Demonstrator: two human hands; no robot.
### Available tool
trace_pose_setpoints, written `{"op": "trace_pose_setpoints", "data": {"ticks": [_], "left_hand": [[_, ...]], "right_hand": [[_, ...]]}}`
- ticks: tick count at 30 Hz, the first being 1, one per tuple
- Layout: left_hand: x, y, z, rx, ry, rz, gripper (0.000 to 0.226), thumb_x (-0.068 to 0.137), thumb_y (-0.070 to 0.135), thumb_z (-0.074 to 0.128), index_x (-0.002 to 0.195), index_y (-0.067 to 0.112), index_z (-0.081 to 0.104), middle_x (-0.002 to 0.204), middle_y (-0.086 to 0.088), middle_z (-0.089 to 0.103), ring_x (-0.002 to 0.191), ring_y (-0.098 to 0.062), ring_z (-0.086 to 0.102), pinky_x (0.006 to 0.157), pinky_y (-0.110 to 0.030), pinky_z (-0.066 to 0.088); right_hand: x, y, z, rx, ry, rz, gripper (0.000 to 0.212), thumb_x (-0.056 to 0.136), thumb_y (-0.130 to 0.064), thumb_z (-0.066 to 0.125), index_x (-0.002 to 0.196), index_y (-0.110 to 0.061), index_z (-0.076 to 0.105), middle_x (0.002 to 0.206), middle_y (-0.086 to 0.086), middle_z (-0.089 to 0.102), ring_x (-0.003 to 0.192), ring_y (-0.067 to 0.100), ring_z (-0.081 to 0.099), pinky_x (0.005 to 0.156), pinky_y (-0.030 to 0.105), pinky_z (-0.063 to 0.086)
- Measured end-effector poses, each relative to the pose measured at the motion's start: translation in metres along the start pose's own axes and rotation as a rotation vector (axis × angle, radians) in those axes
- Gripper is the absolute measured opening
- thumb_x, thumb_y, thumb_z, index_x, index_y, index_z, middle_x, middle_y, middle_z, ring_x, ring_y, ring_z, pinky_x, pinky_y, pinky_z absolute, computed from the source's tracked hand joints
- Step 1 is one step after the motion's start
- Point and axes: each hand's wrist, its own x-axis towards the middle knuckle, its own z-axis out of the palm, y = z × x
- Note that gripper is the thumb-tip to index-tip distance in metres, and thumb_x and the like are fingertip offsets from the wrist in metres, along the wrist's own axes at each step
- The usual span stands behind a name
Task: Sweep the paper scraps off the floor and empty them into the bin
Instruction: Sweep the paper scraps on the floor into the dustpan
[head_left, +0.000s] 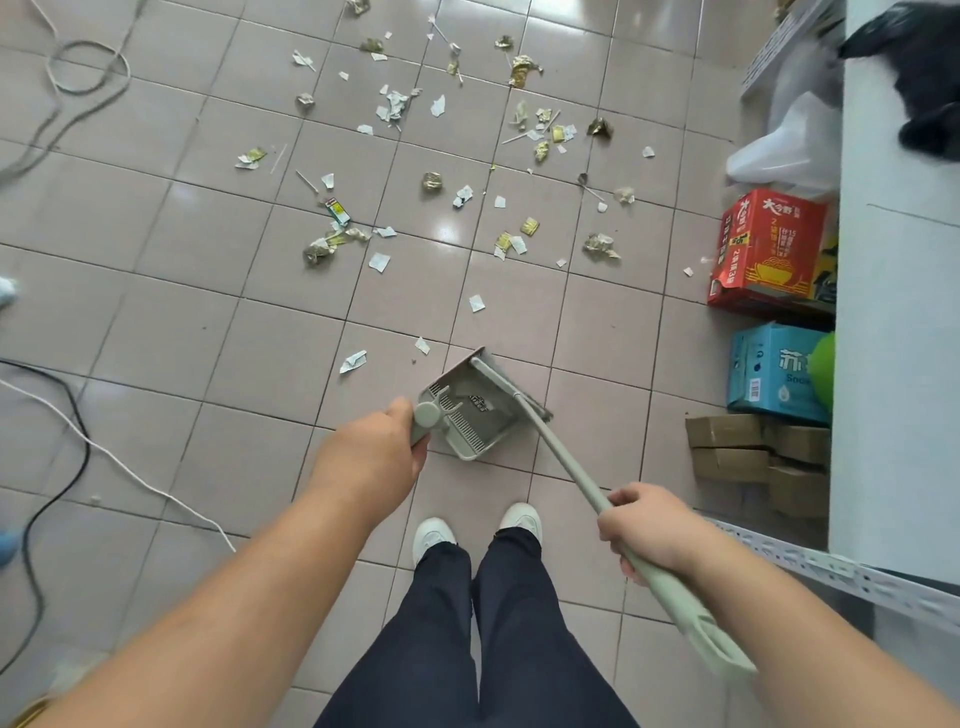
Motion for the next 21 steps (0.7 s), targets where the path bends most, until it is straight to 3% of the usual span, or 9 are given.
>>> {"op": "trace_pose_setpoints", "data": {"ticks": [5,8,10,15,21], "left_hand": [[-0.004,0.003,0.002,-0.007,0.021,0.009,0.027,0.093,0.041,0.041,0.083,0.018,0.031,0.079,-0.007,0.059,0.071,-0.032,0.057,0.051,-0.03,0.032],[-0.006,0.006,0.003,-0.02,0.013,0.009,0.026,0.093,0.04,0.042,0.084,0.018,0.03,0.081,-0.008,0.06,0.072,-0.033,0.057,0.052,-0.031,0.032],[-0.008,0.008,0.003,-0.029,-0.003,0.003,0.026,0.093,0.039,0.042,0.084,0.018,0.029,0.08,-0.008,0.059,0.07,-0.032,0.054,0.053,-0.031,0.032],[-0.012,0.009,0.003,-0.001,-0.03,0.015,0.027,0.09,0.039,0.044,0.083,0.018,0.03,0.079,-0.006,0.06,0.064,-0.027,0.042,0.054,-0.03,0.031],[-0.014,0.011,0.001,-0.1,-0.094,0.005,0.02,0.089,0.036,0.048,0.085,0.021,0.036,0.083,-0.005,0.062,0.067,-0.026,0.042,0.056,-0.03,0.03]], "right_hand": [[0.004,-0.016,0.013,-0.112,0.082,-0.068,0.034,0.077,-0.007,0.053,0.111,-0.01,0.051,0.083,0.014,0.058,0.042,0.024,0.056,0.045,0.028,0.051],[0.023,-0.034,0.032,-0.191,0.125,-0.1,0.034,0.078,-0.009,0.052,0.112,-0.005,0.05,0.102,0.02,0.06,0.078,0.035,0.066,0.074,0.046,0.059],[0.034,-0.046,0.044,-0.168,0.123,-0.088,0.032,0.081,-0.009,0.049,0.113,-0.003,0.05,0.105,0.023,0.06,0.089,0.04,0.067,0.077,0.05,0.058],[0.042,-0.046,0.063,-0.096,0.056,0.023,0.03,0.087,-0.006,0.043,0.117,-0.002,0.047,0.078,0.019,0.055,0.055,0.03,0.058,0.065,0.042,0.056],[0.023,-0.038,0.066,-0.072,0.014,0.036,0.025,0.088,-0.006,0.044,0.112,-0.001,0.047,0.074,0.017,0.055,0.052,0.027,0.056,0.066,0.04,0.056]]}}
